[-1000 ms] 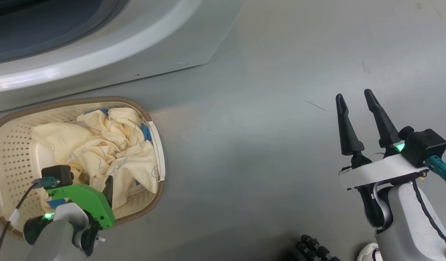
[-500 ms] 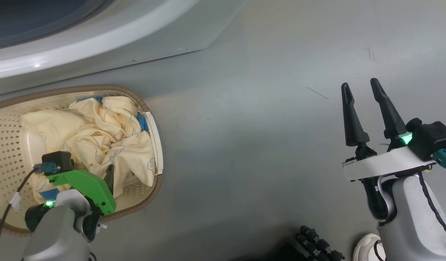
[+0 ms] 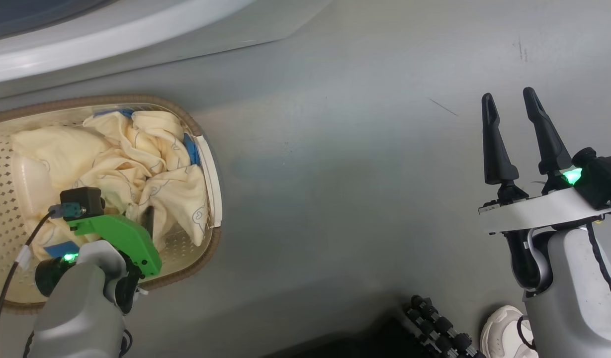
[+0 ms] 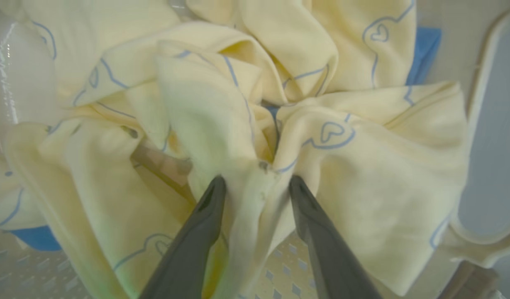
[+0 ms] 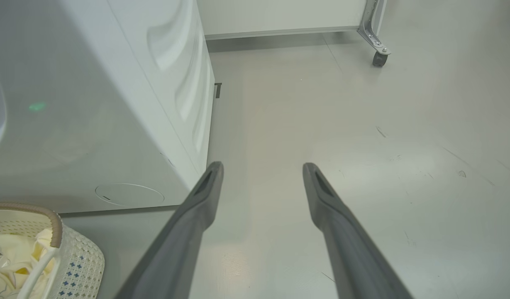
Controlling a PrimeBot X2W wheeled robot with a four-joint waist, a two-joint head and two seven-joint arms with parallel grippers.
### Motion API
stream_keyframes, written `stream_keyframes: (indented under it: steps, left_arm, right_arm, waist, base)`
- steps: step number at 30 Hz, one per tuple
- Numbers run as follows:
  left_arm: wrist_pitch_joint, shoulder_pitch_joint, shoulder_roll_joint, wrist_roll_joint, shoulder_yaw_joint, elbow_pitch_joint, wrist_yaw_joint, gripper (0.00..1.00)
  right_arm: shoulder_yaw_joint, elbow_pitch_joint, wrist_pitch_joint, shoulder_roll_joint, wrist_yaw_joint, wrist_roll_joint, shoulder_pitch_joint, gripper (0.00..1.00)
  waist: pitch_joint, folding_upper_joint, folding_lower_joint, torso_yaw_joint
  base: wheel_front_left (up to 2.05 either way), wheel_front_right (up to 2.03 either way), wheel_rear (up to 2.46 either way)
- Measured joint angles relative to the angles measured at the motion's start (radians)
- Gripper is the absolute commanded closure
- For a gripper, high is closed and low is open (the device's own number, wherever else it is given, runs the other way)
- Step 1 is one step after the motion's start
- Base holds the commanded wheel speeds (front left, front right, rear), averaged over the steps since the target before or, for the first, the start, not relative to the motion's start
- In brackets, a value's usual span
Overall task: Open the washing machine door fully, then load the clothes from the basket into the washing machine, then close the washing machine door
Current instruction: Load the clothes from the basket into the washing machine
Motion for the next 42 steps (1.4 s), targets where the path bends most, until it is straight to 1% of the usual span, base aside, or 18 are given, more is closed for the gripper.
stream_keyframes:
  steps: [1,3,4,13,24,30,35,36,40,42]
  left_arm:
    - [-0.009,-0.004,0.0,0.0,-0.002,0.001,0.0,0.6]
    - [-0.025,-0.009,0.0,0.0,-0.007,0.008,0.0,0.85]
    - [-0.032,-0.009,0.0,0.0,-0.012,0.012,0.0,1.0]
    - [-0.156,0.003,-0.003,0.002,-0.032,0.051,0.0,1.0]
    - [-0.369,0.071,-0.011,0.011,-0.039,0.032,0.0,1.0]
    - [-0.385,0.1,-0.025,0.01,-0.018,0.007,0.0,1.0]
    - [-0.385,0.133,-0.045,0.01,-0.001,-0.036,0.002,1.0]
    - [-0.385,0.141,-0.047,0.011,0.002,-0.046,0.008,1.0]
    - [-0.384,0.174,-0.049,0.013,0.047,-0.164,0.039,1.0]
    - [-0.384,0.186,-0.05,0.02,0.064,-0.219,0.047,1.0]
  right_arm:
    - [0.0,0.0,0.0,0.0,0.0,0.0,-0.003,0.0]
    - [0.001,0.0,0.0,0.0,0.0,0.0,-0.008,0.0]
    - [0.0,0.0,0.0,0.0,0.0,0.0,-0.01,0.0]
    - [0.0,0.028,0.0,0.007,0.0,0.0,-0.019,0.0]
    - [-0.009,0.059,0.0,0.009,0.0,-0.002,-0.019,0.0]
    - [-0.044,0.077,0.0,0.003,0.0,-0.002,-0.01,0.0]
    - [-0.074,0.091,0.0,-0.016,0.0,-0.01,0.042,0.0]
    - [-0.078,0.094,0.0,-0.018,0.0,-0.01,0.053,0.0]
    - [-0.09,0.1,0.0,-0.026,0.0,-0.011,0.092,0.0]
    - [-0.094,0.102,0.0,-0.028,0.0,-0.012,0.111,0.0]
  waist:
    - [0.004,0.0,0.0,0.001]
    - [0.01,0.0,0.0,0.004]
    - [0.01,0.0,0.0,0.005]
    - [-0.033,0.0,0.0,0.017]
    - [-0.158,0.0,0.0,0.054]
    - [-0.237,0.0,0.0,0.089]
    - [-0.303,0.0,-0.0001,0.126]
    - [-0.317,0.0,-0.0001,0.133]
    - [-0.372,0.0,-0.0001,0.165]
    - [-0.4,0.0,-0.0001,0.181]
  base:
    - [0.0,0.0,0.0]
    - [0.0,0.0,0.0]
    - [0.0,0.0,0.0]
    - [0.0,0.0,0.0]
    - [0.0,0.0,0.0]
    - [0.0,0.0,0.0]
    - [0.0,0.0,0.0]
    - [0.0,0.0,0.0]
    - [0.0,0.0,0.0]
    - [0.0,0.0,0.0]
